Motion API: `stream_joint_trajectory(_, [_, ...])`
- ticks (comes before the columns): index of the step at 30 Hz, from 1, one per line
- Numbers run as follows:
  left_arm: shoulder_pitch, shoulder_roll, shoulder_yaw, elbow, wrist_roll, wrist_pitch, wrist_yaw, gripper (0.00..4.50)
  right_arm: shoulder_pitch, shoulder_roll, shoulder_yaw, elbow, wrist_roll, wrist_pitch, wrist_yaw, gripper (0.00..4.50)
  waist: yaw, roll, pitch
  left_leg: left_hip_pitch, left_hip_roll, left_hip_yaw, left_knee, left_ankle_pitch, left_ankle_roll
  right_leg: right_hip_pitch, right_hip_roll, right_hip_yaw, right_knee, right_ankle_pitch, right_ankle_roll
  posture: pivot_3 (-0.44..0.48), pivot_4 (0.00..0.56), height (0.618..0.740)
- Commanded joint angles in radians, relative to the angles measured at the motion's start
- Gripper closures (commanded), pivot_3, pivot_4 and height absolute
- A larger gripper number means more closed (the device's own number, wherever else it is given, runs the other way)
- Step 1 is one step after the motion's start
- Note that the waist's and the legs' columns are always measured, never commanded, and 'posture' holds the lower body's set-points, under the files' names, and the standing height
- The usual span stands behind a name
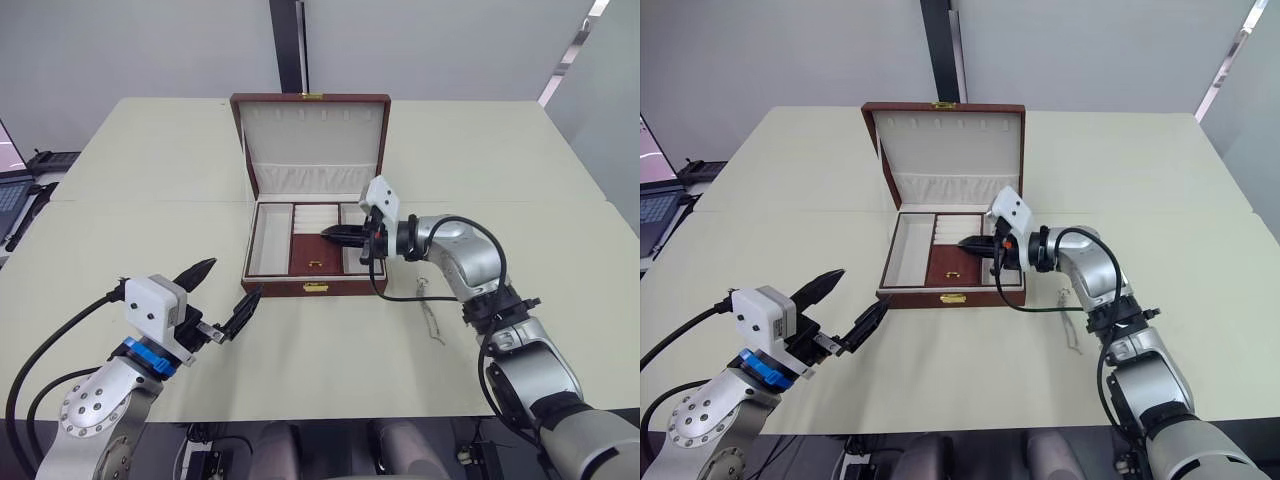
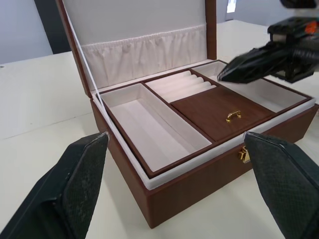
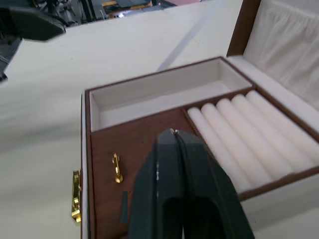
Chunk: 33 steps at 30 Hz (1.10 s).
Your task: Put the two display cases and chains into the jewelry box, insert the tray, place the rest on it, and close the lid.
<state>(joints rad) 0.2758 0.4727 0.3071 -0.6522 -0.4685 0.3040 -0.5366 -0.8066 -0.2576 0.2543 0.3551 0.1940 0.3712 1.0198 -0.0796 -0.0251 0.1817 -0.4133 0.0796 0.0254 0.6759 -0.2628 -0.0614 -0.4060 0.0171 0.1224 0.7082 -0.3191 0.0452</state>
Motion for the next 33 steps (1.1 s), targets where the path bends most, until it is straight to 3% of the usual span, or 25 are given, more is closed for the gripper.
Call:
stream_joint_trajectory(1, [-0.014, 0.015, 0.006, -0.004, -0.012, -0.003, -0.008, 0.0, -0.002, -0.006, 0.025, 0.017, -0.047, -0.046, -0.003, 4.48, -0.002, 0.0, 0.0, 0.0, 0.0, 0.0, 0.0, 0.0, 0.0, 0.0, 0.0, 0.0, 0.0, 0.0, 0.0, 0.0, 0.15, 0.74])
stream_joint_trajectory(6, [-0.014, 0.019, 0.007, -0.001, -0.013, -0.005, -0.011, 0.0, -0.006, -0.007, 0.013, 0.032, -0.048, -0.046, 0.008, 4.48, -0.002, 0.0, 0.0, 0.0, 0.0, -0.001, 0.0, 0.0, 0.0, 0.001, 0.0, 0.0, 0.0, 0.0, 0.0, 0.0, 0.15, 0.74])
stream_joint_trajectory(12, [-0.029, 0.033, 0.017, 0.02, -0.02, 0.004, -0.016, 0.0, -0.034, -0.007, -0.143, -0.074, 0.131, 0.039, 0.038, 4.48, -0.002, 0.0, 0.0, 0.0, 0.0, -0.001, 0.0, 0.0, 0.0, 0.001, 0.0, -0.001, 0.0, 0.0, 0.0, 0.0, 0.15, 0.74])
stream_joint_trajectory(17, [-0.072, 0.092, 0.07, 0.083, -0.088, 0.055, -0.059, 0.0, 0.011, -0.151, -0.204, -0.179, 0.205, 0.135, 0.106, 3.45, 0.002, 0.0, 0.0, -0.001, 0.0, -0.002, 0.0, 0.0, 0.0, 0.001, 0.0, -0.002, 0.0, 0.0, 0.0, 0.0, 0.15, 0.74])
stream_joint_trajectory(28, [-0.179, 0.328, 0.149, 0.379, -0.135, 0.106, -0.295, 0.0, 0.323, -0.493, -0.379, -0.296, 0.216, 0.095, 0.134, 0.1, -0.002, 0.0, 0.0, -0.002, 0.0, -0.001, -0.001, 0.0, 0.0, 0.0, 0.0, -0.001, -0.004, 0.0, 0.0, 0.0, 0.15, 0.74])
stream_joint_trajectory(33, [-0.217, 0.394, 0.162, 0.535, -0.085, 0.06, -0.365, 0.0, 0.506, -0.554, -0.497, -0.268, 0.207, 0.033, 0.096, 0.04, -0.002, 0.0, 0.0, -0.002, 0.0, -0.001, -0.001, 0.0, 0.0, 0.001, 0.0, -0.002, -0.005, 0.0, 0.0, 0.0, 0.15, 0.74])
